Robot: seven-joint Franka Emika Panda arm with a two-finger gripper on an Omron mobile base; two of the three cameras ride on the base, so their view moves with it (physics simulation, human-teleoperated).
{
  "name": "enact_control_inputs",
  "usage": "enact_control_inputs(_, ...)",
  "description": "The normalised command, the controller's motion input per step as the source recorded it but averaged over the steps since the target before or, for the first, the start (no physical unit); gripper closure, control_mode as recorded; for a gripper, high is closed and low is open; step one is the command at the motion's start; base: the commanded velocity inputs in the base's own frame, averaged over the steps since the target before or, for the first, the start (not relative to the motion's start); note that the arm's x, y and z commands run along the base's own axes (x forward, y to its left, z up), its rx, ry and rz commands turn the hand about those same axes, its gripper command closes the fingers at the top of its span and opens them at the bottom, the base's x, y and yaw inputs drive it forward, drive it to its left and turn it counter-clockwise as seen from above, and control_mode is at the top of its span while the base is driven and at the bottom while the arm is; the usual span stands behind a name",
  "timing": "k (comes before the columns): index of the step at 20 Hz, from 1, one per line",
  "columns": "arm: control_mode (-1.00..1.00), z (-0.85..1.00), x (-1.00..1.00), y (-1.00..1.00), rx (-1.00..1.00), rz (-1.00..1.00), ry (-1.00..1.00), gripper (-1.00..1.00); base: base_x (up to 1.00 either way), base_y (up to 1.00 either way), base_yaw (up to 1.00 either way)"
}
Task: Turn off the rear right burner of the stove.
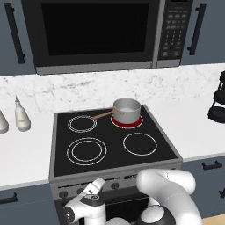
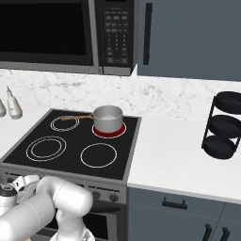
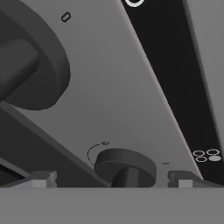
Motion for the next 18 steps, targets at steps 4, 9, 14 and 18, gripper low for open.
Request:
enact_control_inputs(4, -1.0, 0.0, 0.08, 0.0, 0.01, 0.0, 0.0, -1.0, 0.0, 0.0, 0.0)
enact_control_inputs(9, -1.0, 0.0, 0.01, 0.0, 0.0, 0.0, 0.0, 1.0, 0.0, 0.0, 0.0)
enact_control_inputs(14, -1.0, 0.0, 0.04, 0.0, 0.0, 0.0, 0.0, 1.0, 0.0, 0.0, 0.0)
enact_control_inputs(18, -1.0, 0.03, 0.15, 0.0, 0.04, -0.01, 0.0, 1.0, 0.0, 0.0, 0.0)
